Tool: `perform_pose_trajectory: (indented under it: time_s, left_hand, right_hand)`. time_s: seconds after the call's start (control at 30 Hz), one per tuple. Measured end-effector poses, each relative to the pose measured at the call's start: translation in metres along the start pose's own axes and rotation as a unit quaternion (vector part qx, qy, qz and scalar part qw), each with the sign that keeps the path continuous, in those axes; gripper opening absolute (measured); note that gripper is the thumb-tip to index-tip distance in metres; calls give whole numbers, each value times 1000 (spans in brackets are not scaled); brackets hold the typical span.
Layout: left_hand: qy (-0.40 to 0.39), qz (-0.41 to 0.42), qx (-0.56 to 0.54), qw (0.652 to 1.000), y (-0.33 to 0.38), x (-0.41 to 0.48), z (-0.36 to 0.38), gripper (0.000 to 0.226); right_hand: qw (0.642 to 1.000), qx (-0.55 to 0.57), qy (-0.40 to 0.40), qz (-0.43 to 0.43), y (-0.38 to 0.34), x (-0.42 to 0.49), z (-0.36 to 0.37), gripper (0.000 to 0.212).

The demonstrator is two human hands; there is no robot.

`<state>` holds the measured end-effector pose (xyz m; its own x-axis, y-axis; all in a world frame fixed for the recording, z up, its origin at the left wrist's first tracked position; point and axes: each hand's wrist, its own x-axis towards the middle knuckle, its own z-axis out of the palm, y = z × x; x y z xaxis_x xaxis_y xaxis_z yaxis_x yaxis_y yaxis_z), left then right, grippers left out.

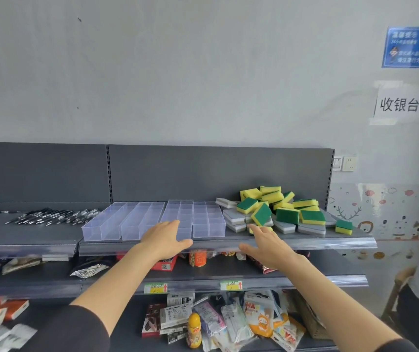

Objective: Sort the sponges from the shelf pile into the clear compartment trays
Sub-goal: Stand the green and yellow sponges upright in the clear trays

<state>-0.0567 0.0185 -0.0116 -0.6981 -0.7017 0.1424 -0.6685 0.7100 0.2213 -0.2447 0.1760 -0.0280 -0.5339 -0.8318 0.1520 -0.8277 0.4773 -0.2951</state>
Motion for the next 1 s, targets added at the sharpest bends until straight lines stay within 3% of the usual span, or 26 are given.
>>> perform_pose_trajectory:
  time_s: [0.47,1.0]
  left_hand:
    - [-47,22,1,999,-2,87,21,61]
    - [-92,130,0,987,9,226,51,65]
  right_hand:
    - [999,-18,-7,44,29,63,17,71]
    - [989,-14,27,144,76,155,25,74]
